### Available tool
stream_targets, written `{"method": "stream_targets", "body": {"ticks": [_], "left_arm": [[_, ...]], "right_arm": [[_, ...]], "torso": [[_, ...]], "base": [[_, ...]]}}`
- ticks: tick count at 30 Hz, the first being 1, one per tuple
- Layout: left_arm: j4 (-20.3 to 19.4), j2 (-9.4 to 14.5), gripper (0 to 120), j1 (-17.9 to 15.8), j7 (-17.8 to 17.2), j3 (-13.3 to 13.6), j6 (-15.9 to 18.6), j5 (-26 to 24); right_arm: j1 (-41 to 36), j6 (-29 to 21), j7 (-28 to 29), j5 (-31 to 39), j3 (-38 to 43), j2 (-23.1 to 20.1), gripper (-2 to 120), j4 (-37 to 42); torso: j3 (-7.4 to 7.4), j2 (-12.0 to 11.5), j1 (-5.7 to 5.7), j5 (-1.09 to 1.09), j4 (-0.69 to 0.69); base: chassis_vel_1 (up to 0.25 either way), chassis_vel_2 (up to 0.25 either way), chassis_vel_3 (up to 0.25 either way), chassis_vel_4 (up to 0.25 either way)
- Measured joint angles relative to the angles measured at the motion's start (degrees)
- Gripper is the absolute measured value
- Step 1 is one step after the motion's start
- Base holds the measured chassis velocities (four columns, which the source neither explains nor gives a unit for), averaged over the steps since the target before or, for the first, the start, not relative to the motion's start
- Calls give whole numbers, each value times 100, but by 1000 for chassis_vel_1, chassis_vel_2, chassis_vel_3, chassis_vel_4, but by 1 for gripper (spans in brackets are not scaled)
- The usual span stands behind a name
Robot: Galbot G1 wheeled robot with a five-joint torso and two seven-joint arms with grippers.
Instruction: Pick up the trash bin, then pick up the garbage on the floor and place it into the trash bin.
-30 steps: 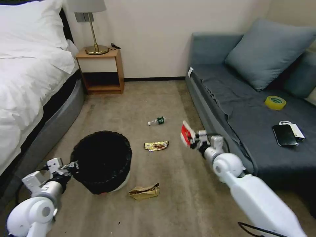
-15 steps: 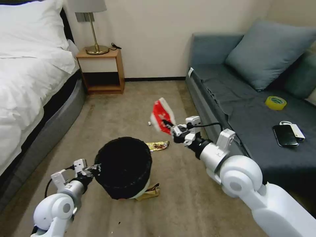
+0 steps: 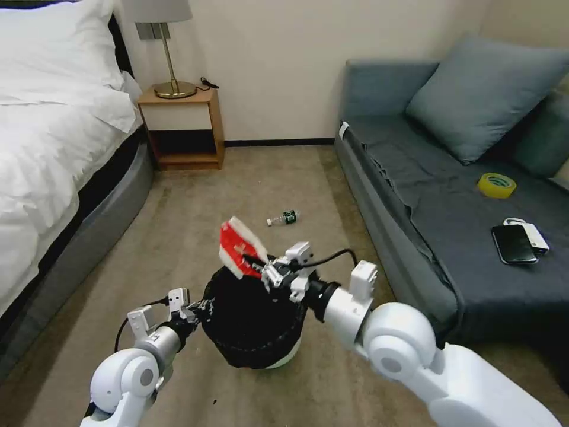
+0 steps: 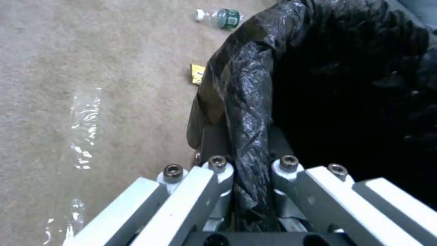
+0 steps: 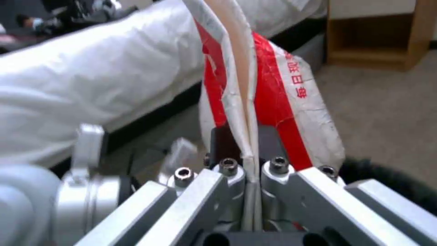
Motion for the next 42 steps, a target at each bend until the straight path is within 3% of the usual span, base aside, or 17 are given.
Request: {"method": "stream_targets", "body": {"ticks": [7, 14, 19, 22, 24, 27, 34, 38, 42], "left_arm": [[-111, -46, 4, 89, 38, -147, 40, -253], [-172, -42, 4, 124, 38, -202, 45, -307], [-247, -7, 4, 168, 20, -263, 53, -439], [-277, -4, 4, 174, 9, -271, 54, -520], [-300, -2, 4, 191, -53, -321, 55, -650], [-300, -25, 4, 201, -89, -403, 19, -643], [-293, -210, 4, 203, -91, -996, -228, -8], [-327, -267, 4, 217, -107, -1218, -329, 275], [-336, -356, 4, 304, -136, -1433, -468, 610]], "right_arm": [[-359, 143, -191, -769, -136, 133, 0, -496], [-386, 187, -283, -1016, -164, 154, 2, -651], [-389, 188, -290, -1117, -187, 177, 26, -710], [-389, 188, -290, -1137, -200, 176, 32, -712], [-396, 193, -286, -1186, -217, 180, 52, -703], [-377, 219, -283, -1179, -214, 180, 60, -641], [-167, 384, -302, -993, 59, 223, 89, -578], [-121, 435, -328, -959, 169, 240, 98, -633], [-131, 482, -345, -1013, 229, 281, 100, -825]], "torso": [[0, 0, 0, 0, 0], [0, 0, 0, 0, 0], [0, 0, 0, 1, 0], [0, 0, 0, 1, 0], [0, 0, 0, 0, -1], [0, 0, 0, 1, 0], [0, 0, 0, 1, 1], [0, 0, 0, 0, -1], [0, 0, 0, 1, 0]], "base": [[0, 0, 0, 0], [0, 0, 0, 0], [0, 0, 0, 0], [0, 0, 0, 0], [0, 0, 0, 0], [0, 0, 0, 0], [0, 0, 0, 0], [0, 0, 0, 0], [0, 0, 0, 0]]}}
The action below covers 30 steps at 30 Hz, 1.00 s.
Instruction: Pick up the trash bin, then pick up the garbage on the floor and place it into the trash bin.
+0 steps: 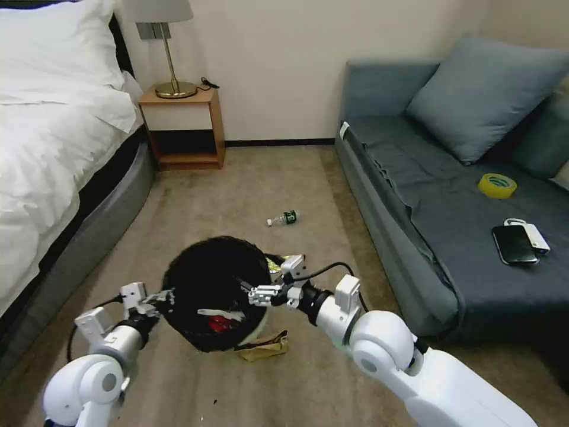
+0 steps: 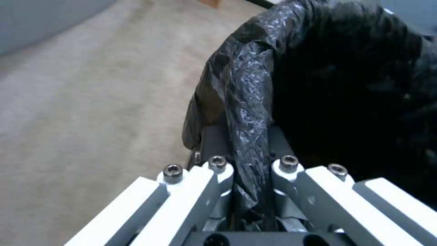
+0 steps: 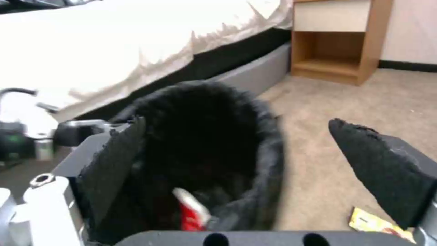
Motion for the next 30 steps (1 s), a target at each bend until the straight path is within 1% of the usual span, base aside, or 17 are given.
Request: {"method": "stream_targets", "body": {"ticks": [3, 5, 8, 9, 13, 14, 16, 19, 20, 22, 25, 30], "left_arm": [[0, -53, 4, 56, 0, -139, -86, 86], [0, -57, 4, 62, 0, -169, -97, 86], [12, -20, 4, 73, -8, -357, -103, 39], [12, -20, 4, 73, -8, -357, -103, 39], [9, 137, 4, 29, -46, -575, -94, -137], [9, 137, 4, 29, -46, -575, -94, -137], [9, 211, 4, 15, -47, -654, -83, -194], [9, 259, 4, 12, -35, -683, -76, -222], [11, 273, 4, 11, -22, -686, -75, -232], [12, 275, 4, 10, -12, -686, -75, -234], [12, 261, 4, 21, 28, -681, -74, -237], [12, 256, 4, 28, 62, -680, -69, -250]], "right_arm": [[-39, 19, 37, -114, -40, 87, 100, -286], [-47, 19, 53, -136, -56, 111, 100, -358], [-47, 22, 143, -307, -199, 306, 100, -864], [-47, 22, 143, -307, -199, 306, 100, -864], [134, -29, 187, -406, -370, 518, 100, -1394], [134, -29, 187, -406, -370, 518, 100, -1394], [317, -158, 174, -443, -515, 574, 100, -1687], [514, -284, 108, -472, -665, 591, 100, -1952], [667, -397, 44, -495, -814, 583, 100, -2145], [784, -491, -5, -498, -933, 559, 100, -2271], [1115, -704, -165, -511, -1333, 507, 100, -2629], [1354, -873, -406, -517, -1658, 472, 100, -2887]], "torso": [[0, 0, 0, -1, 0], [0, 0, 0, -1, -2], [0, 0, 0, -1, -1], [0, 0, 0, -1, -1], [0, -1, 0, -1, 0], [0, -1, 0, -1, 0], [0, 0, 0, 0, -1], [0, -1, 0, -1, 0], [0, 0, 0, 0, 0], [0, -1, 0, 0, -1], [0, 0, 0, -1, -1], [0, 0, 0, 0, 0]], "base": [[0, 0, 0, 0], [0, 0, 0, 0], [0, 0, 0, 0], [0, 0, 0, 0], [0, 0, 0, 0], [0, 0, 0, 0], [0, 0, 0, 0], [0, 0, 0, 0], [0, 0, 0, 0], [0, 0, 0, 0], [0, 0, 0, 0], [0, 0, 0, 0]]}}
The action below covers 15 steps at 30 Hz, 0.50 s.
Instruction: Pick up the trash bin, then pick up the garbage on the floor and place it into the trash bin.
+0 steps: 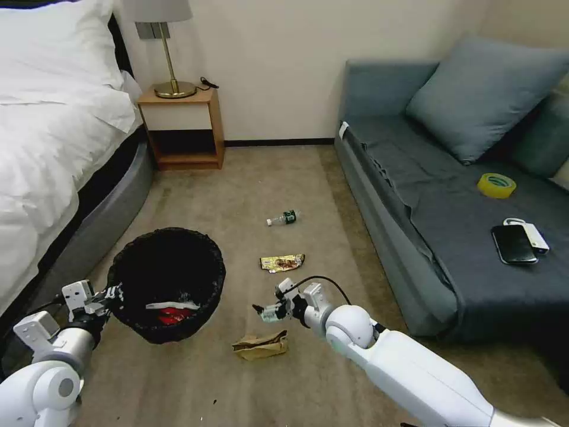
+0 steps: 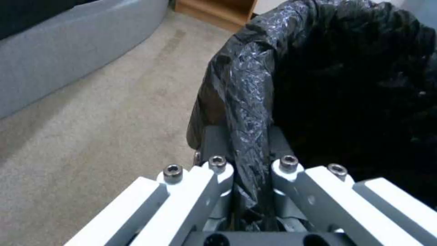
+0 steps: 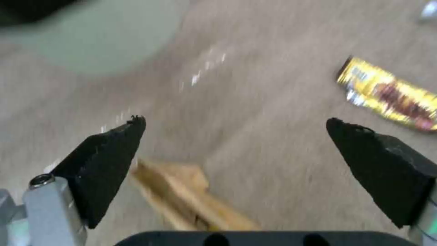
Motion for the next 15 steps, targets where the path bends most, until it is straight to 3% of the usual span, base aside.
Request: {"method": "stream_targets", "body": {"ticks": [10, 15], "left_arm": [[10, 20, 4, -12, 21, -42, 25, -144], [75, 37, 4, -19, 55, -67, 26, -178]], "right_arm": [[531, -156, -700, -199, -920, -82, 100, -432], [824, -250, -883, -333, -1390, 260, 100, -783]], "torso": [[0, 0, 0, 0, -1], [0, 0, 0, 0, 0]], "base": [[0, 0, 0, 0], [0, 0, 0, 0]]}}
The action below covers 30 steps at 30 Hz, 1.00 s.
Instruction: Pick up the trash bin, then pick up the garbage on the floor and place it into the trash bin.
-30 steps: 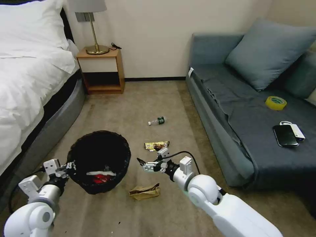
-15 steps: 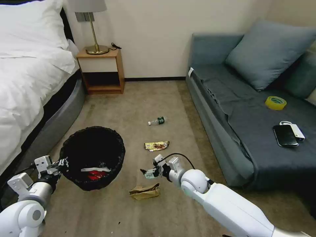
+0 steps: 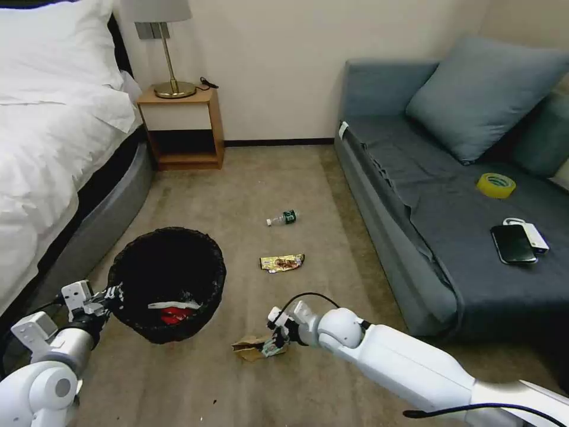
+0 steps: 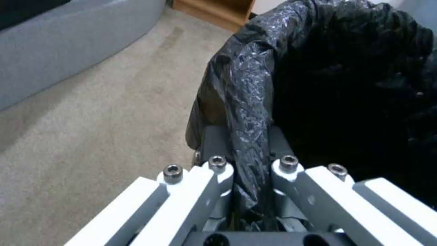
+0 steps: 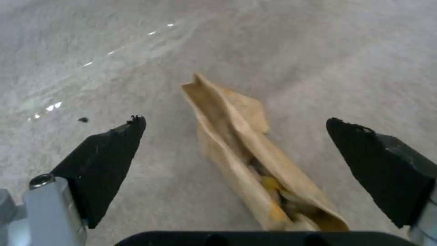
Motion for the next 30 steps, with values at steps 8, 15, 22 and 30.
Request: {"method": "stream_targets", "body": {"ticks": [8, 15, 22, 30], "left_arm": [[72, 16, 4, -9, 38, -83, -1, -78], [159, 31, 4, 1, 93, -188, -20, -145], [211, 84, 4, 1, 124, -217, -36, -187], [204, 123, 4, -8, 122, -217, -36, -226]], "right_arm": [[340, -16, -198, -257, -667, 367, 100, -419], [465, 27, -235, -366, -859, 498, 100, -759], [534, 90, -235, -419, -835, 693, 100, -1246], [548, 109, -297, -573, -828, 850, 100, -1624]], "torso": [[0, 0, 0, 0, 0], [0, 0, 0, 0, 0], [0, 0, 0, 0, 0], [0, 0, 0, 0, 0]], "base": [[0, 0, 0, 0], [0, 0, 0, 0], [0, 0, 0, 0], [0, 0, 0, 0]]}}
